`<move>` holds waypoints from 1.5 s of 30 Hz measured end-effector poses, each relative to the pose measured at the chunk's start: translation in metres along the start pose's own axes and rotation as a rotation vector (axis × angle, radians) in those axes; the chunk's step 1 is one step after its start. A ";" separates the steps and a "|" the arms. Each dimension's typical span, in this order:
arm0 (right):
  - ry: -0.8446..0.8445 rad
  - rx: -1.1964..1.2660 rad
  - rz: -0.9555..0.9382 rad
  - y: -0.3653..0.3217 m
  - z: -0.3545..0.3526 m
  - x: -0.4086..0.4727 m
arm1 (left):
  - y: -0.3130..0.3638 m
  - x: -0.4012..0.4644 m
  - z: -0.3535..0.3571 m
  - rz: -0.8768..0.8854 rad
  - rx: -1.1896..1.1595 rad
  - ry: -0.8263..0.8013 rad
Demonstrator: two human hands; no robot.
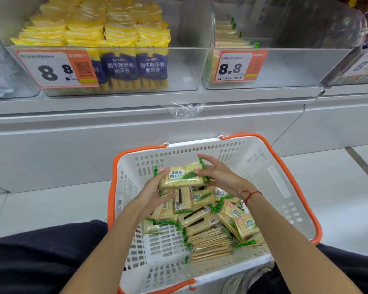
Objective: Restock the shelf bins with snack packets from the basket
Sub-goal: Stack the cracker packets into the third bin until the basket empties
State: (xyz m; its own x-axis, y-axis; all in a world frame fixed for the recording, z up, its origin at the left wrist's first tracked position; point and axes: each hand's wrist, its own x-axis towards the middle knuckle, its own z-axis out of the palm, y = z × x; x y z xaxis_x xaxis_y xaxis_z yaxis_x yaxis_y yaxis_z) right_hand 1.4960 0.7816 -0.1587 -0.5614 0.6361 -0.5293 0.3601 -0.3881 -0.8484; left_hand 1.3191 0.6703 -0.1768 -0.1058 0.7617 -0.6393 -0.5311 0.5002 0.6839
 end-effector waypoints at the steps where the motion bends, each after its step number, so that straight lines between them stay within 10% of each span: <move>1: -0.002 0.046 0.008 0.005 -0.002 0.008 | -0.002 0.003 0.000 -0.007 -0.058 0.011; 4: 0.238 0.105 0.065 0.028 0.002 0.030 | -0.017 0.016 -0.004 -0.025 -0.127 0.123; 6: 0.437 -0.478 0.081 0.053 0.001 0.041 | -0.027 0.025 -0.008 -0.013 -0.163 0.211; 9: 0.224 -1.352 0.127 0.091 -0.003 0.047 | -0.036 0.032 -0.012 0.024 -0.202 0.240; 13: 0.242 -1.598 0.100 0.112 0.000 0.040 | -0.035 0.030 -0.012 0.022 -0.216 0.241; 26: 0.346 -1.125 0.441 0.096 0.016 -0.024 | -0.015 -0.007 -0.005 0.218 0.117 0.411; 31: 0.541 -0.641 0.261 0.026 -0.024 -0.048 | -0.011 -0.019 -0.006 0.177 0.180 0.507; 34: 0.353 -0.239 0.001 -0.020 -0.041 -0.066 | -0.007 -0.030 0.001 0.162 0.115 0.452; 40: 0.035 -0.802 -0.231 -0.077 -0.014 -0.090 | 0.006 -0.050 0.029 0.117 0.097 0.213; 45: 0.090 -0.855 -0.278 -0.063 0.005 -0.089 | 0.010 -0.061 0.044 0.193 0.126 0.099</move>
State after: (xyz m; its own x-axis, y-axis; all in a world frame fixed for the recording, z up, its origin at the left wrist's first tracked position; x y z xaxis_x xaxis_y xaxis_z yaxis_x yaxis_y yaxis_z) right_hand 1.5199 0.7464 -0.0582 -0.6638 0.6964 -0.2728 0.6709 0.3931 -0.6288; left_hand 1.3573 0.6476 -0.1152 -0.2805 0.8070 -0.5198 -0.3849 0.4015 0.8311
